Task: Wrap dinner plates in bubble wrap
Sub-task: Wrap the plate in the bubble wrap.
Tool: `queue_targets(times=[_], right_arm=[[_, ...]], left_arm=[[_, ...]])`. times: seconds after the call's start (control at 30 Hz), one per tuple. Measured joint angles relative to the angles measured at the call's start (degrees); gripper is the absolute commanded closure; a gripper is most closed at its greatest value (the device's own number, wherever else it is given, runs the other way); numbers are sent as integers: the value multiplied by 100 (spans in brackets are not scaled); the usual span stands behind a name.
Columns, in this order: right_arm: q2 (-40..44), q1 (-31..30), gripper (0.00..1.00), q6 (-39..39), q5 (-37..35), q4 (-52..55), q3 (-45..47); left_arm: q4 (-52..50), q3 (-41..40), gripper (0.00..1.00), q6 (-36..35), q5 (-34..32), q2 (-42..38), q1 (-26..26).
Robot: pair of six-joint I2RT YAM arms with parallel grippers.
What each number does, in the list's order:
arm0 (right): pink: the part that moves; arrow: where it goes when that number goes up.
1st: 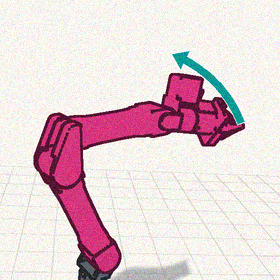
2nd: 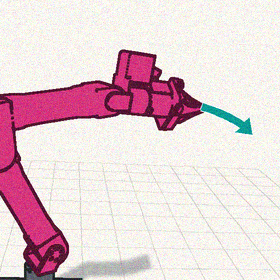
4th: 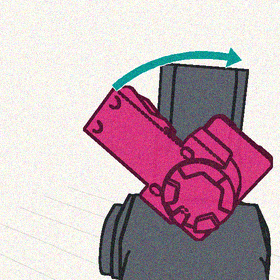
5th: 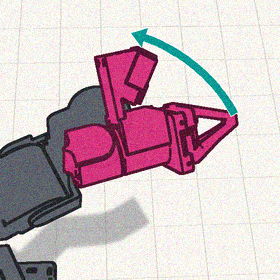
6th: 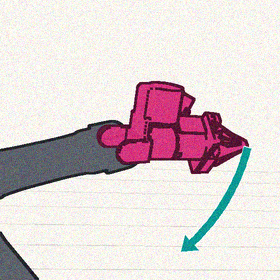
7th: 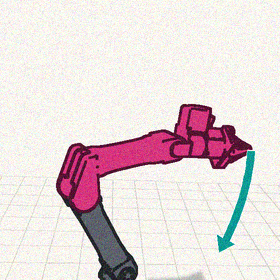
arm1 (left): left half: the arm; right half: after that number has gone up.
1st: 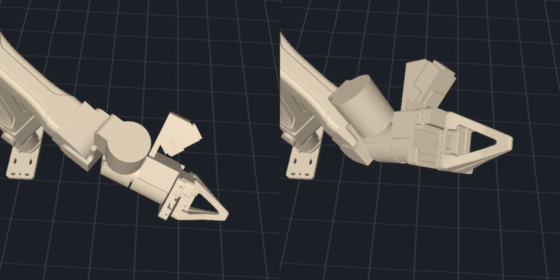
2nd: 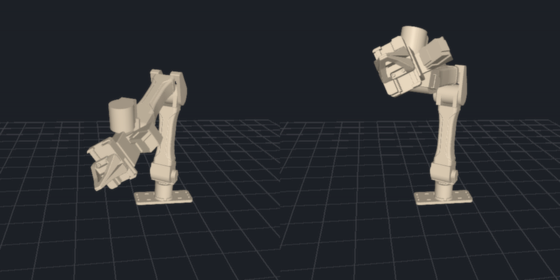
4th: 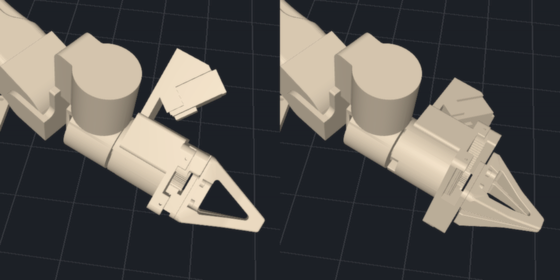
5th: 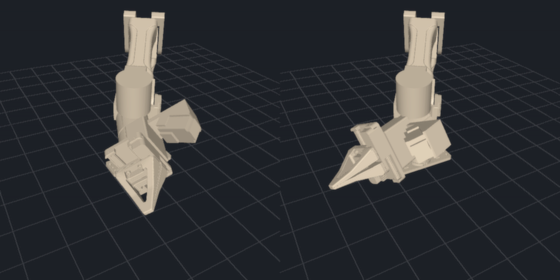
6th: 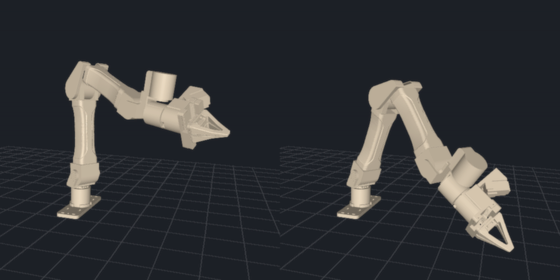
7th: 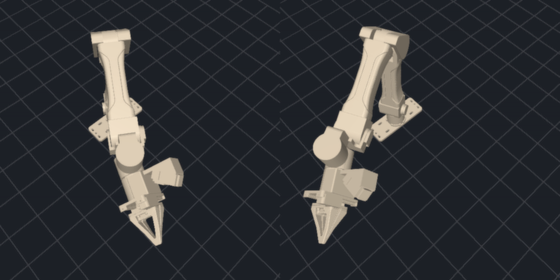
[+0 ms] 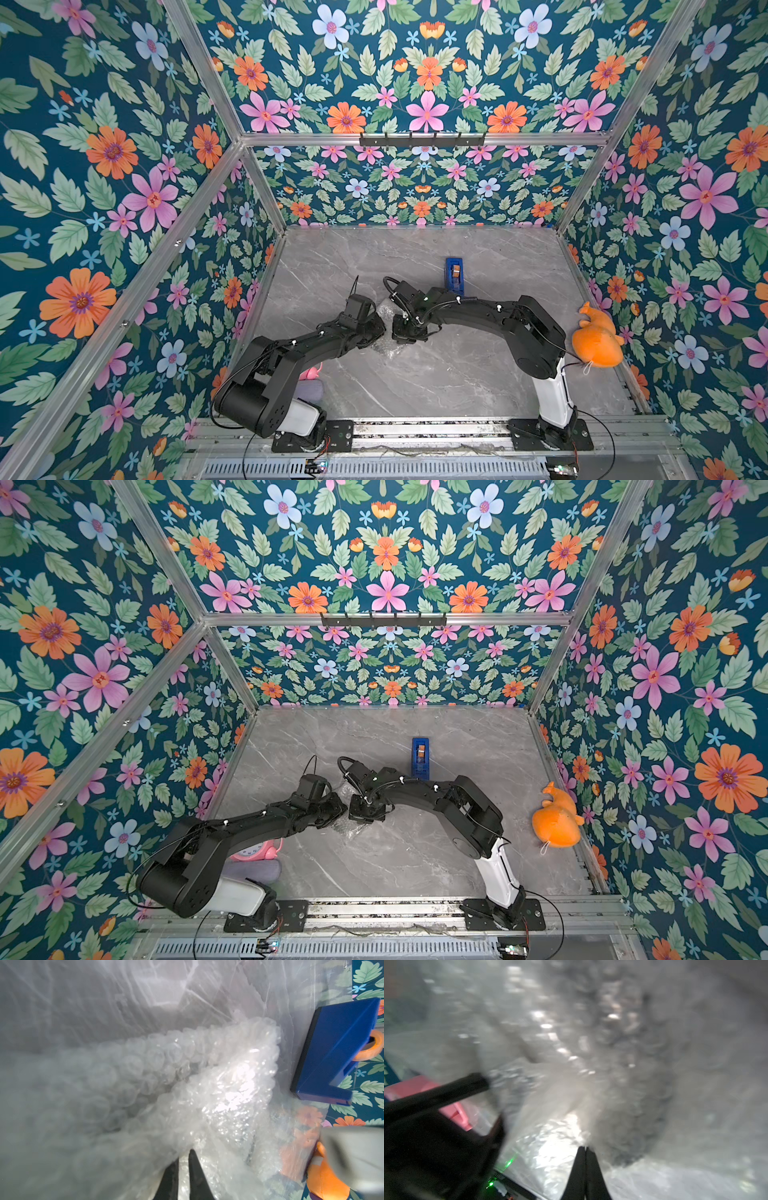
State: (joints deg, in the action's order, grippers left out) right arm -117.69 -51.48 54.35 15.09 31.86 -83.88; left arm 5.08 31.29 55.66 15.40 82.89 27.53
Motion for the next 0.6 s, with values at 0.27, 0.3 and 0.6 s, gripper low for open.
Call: queue_targets(times=[0.27,0.3,0.6], right_arm=[[162,90,99,245,262,-793,664],[177,92,99,264,267,-846,688],[238,192,100,516,505,-1362,960]], left_arm=[[374,-101,85,155,219,-162,96],[442,-74,86,192,269,-76,96],[1373,280,90,568,737,874,96]])
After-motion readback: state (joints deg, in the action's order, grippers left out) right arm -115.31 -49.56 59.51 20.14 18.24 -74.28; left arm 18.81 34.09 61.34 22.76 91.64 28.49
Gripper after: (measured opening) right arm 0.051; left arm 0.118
